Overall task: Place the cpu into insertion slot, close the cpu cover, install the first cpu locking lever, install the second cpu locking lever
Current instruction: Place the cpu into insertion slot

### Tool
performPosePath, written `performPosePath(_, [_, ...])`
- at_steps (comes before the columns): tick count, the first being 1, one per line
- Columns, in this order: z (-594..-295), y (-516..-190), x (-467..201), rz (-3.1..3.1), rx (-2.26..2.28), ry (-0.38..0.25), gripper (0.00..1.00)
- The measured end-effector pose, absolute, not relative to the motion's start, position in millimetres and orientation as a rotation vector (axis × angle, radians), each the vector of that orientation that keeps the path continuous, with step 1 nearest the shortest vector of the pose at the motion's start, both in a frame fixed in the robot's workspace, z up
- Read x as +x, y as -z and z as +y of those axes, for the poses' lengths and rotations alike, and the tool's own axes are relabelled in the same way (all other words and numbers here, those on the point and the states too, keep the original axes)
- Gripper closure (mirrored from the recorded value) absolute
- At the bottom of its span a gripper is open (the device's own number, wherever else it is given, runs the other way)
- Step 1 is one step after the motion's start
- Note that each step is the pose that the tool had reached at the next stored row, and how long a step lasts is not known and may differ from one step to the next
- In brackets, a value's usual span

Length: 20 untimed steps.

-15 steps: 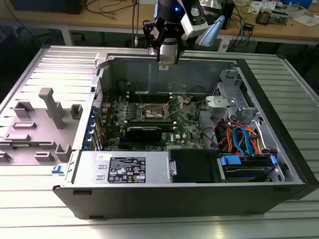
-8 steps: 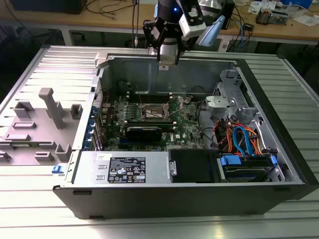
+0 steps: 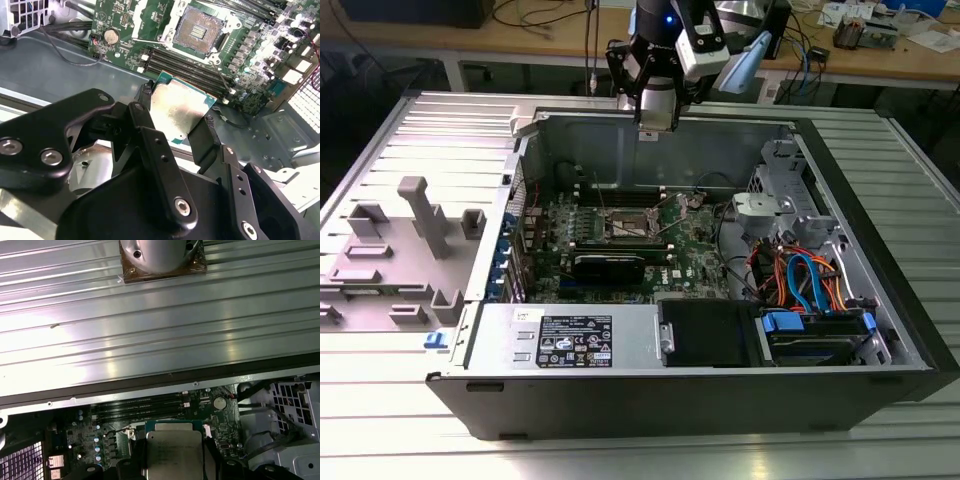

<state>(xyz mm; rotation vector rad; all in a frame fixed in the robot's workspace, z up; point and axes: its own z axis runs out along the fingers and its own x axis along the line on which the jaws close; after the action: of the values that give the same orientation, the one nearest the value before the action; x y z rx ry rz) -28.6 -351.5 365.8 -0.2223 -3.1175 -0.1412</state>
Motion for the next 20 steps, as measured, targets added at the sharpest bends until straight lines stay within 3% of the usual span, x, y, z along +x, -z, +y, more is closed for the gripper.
performPosePath(20, [-356.7,-364.2,-28.6,-3.11,-0.343,0.142,0.45])
